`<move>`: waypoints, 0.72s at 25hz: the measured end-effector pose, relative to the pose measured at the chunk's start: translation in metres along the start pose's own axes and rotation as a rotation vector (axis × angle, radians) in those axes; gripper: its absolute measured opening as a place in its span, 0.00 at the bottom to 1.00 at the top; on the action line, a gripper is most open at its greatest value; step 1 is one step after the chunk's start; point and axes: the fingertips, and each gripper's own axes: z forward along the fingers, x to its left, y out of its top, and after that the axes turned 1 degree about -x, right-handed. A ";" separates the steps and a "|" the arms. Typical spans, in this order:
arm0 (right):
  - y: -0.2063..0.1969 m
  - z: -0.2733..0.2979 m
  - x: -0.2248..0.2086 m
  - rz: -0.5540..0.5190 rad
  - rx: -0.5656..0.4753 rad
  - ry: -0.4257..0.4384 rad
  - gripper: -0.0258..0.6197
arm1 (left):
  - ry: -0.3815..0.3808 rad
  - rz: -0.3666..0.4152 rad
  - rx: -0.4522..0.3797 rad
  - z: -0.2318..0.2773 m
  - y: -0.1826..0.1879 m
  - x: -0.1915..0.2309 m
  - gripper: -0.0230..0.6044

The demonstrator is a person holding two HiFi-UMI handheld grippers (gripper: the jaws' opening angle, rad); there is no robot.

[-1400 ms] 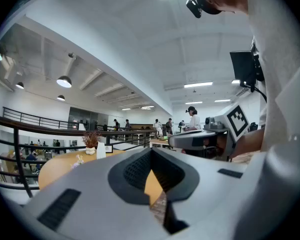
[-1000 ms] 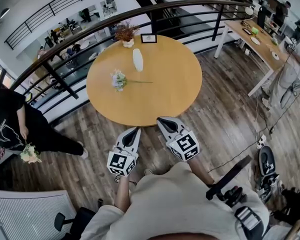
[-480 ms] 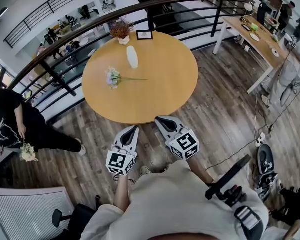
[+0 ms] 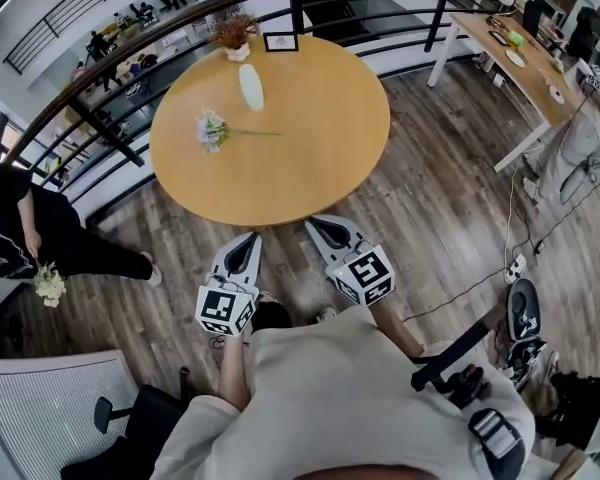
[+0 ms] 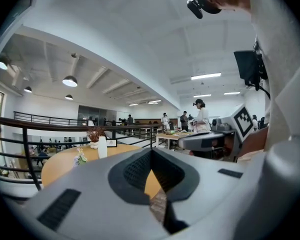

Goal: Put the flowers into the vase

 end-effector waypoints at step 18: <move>0.008 0.136 -0.070 -0.015 0.064 -0.105 0.05 | -0.161 -0.018 -0.029 0.116 -0.004 0.117 0.05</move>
